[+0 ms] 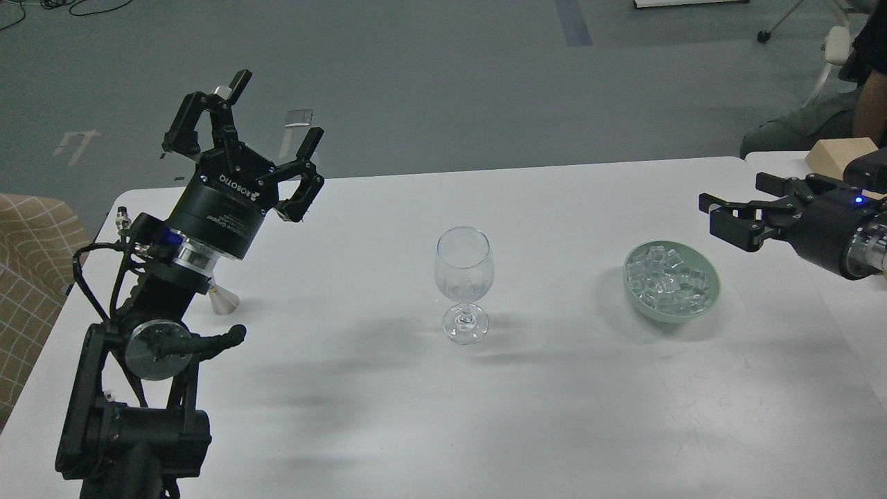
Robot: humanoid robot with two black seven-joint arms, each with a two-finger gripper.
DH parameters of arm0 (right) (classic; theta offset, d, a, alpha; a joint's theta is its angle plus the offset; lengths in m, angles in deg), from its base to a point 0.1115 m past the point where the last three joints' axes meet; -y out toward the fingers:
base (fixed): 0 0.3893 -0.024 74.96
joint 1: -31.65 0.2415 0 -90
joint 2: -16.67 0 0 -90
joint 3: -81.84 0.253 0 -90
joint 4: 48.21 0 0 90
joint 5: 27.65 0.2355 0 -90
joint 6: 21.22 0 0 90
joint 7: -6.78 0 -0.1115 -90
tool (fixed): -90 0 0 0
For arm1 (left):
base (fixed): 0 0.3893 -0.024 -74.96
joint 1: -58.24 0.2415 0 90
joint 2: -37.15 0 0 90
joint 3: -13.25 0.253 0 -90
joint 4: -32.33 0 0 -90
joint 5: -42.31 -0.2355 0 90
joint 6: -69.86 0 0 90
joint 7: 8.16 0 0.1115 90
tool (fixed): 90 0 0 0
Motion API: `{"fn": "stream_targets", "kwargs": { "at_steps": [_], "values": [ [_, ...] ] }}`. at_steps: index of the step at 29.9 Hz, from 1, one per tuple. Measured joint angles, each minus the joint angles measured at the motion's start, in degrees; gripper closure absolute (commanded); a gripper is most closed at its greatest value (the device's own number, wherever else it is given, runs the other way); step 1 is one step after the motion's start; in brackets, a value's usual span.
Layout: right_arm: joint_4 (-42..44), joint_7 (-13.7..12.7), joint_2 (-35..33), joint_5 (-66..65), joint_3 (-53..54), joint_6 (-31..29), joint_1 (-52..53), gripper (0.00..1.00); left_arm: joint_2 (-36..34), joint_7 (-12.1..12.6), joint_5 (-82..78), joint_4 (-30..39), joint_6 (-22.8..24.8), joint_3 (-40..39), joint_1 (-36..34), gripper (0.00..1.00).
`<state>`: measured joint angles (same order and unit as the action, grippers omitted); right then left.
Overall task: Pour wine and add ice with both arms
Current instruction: 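Move the right hand down into the green ice bowl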
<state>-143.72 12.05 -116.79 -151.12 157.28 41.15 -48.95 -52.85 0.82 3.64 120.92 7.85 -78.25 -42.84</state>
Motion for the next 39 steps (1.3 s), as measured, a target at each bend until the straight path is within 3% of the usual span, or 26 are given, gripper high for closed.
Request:
{"fn": "stream_targets", "kwargs": {
  "at_steps": [5, 9, 18, 19, 22, 28, 39],
  "values": [
    [1.1, 0.1, 1.2, 0.2, 0.0, 4.2, -0.9, 0.24, 0.0, 0.0, 0.0, 0.0, 0.0, -0.1, 0.3, 0.03],
    [1.2, 0.1, 1.4, 0.2, -0.3, 4.8, -1.1, 0.12, 0.0, 0.0, -0.1, 0.0, 0.0, -0.2, 0.4, 0.03],
    [0.9, 2.3, 0.7, 0.1, -0.5, 4.4, -2.5, 0.05, 0.0, 0.0, 0.0, 0.0, 0.0, -0.1, 0.4, 0.03],
    [0.9, 2.3, 0.7, 0.0, -0.7, 4.3, -2.8, 0.06, 0.0, 0.0, 0.0, 0.0, 0.0, -0.1, 0.5, 0.03],
    [1.0, 2.4, 0.4, -0.7, -1.7, 3.8, -3.5, 0.25, 0.0, 0.0, 0.0, 0.0, 0.0, -0.1, 0.5, 0.03],
    [1.1, 3.9, 0.2, -1.5, -4.4, 3.6, -3.4, 0.26, 0.0, 0.0, 0.0, 0.0, 0.0, -0.1, 0.5, 0.03],
    [4.2, 4.1, 0.9, -1.5, -6.8, 3.6, -2.5, 0.25, 0.0, 0.0, 0.0, 0.0, 0.0, -0.2, 0.5, 0.03]
  ]
}}
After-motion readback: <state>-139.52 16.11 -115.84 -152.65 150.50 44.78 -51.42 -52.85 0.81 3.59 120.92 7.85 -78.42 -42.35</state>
